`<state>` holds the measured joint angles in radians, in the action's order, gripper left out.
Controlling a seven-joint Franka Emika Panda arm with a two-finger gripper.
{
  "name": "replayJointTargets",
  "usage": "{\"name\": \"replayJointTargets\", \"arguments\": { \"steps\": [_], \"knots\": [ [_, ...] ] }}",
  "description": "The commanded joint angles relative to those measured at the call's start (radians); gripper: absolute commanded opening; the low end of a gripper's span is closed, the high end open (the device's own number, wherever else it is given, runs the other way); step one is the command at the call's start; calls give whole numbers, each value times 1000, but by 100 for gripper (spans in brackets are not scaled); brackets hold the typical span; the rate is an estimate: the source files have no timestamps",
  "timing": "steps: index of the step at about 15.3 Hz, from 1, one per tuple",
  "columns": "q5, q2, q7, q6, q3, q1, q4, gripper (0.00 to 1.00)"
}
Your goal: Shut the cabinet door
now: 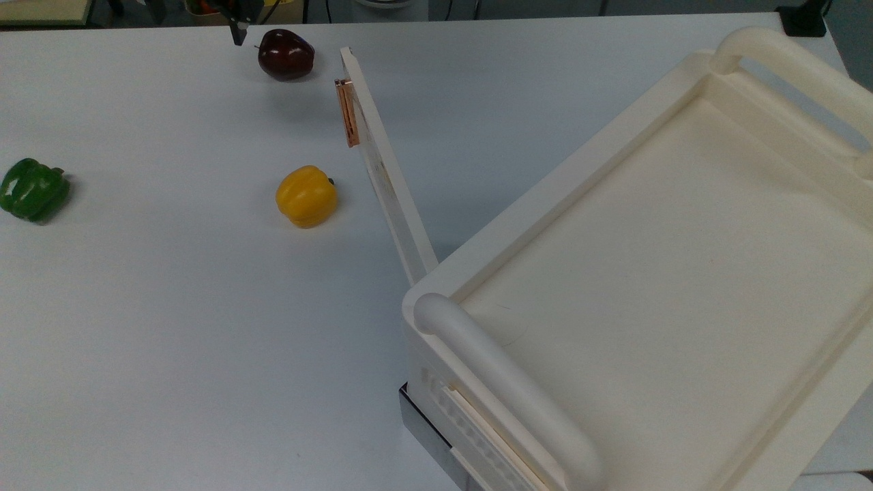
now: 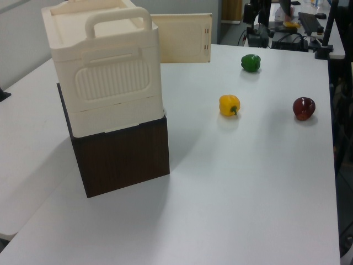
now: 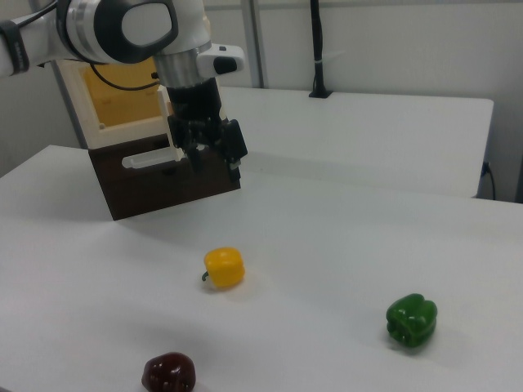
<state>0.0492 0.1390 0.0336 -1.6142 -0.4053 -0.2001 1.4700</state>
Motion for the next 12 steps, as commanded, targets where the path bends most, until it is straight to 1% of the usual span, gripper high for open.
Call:
{"name": "replayJointTargets", "arguments": {
  "steps": [1, 5, 8, 10, 12],
  "knots": [
    [-20, -32, 22, 52, -3, 7, 9, 100],
    [-32, -35, 22, 56, -1, 5, 9, 100],
    [-110, -38, 25, 66, -3, 19, 9, 100],
    [-137, -48, 45, 74, -6, 27, 9, 100],
    [-141, -52, 48, 74, -21, 25, 7, 100]
  ]
}}
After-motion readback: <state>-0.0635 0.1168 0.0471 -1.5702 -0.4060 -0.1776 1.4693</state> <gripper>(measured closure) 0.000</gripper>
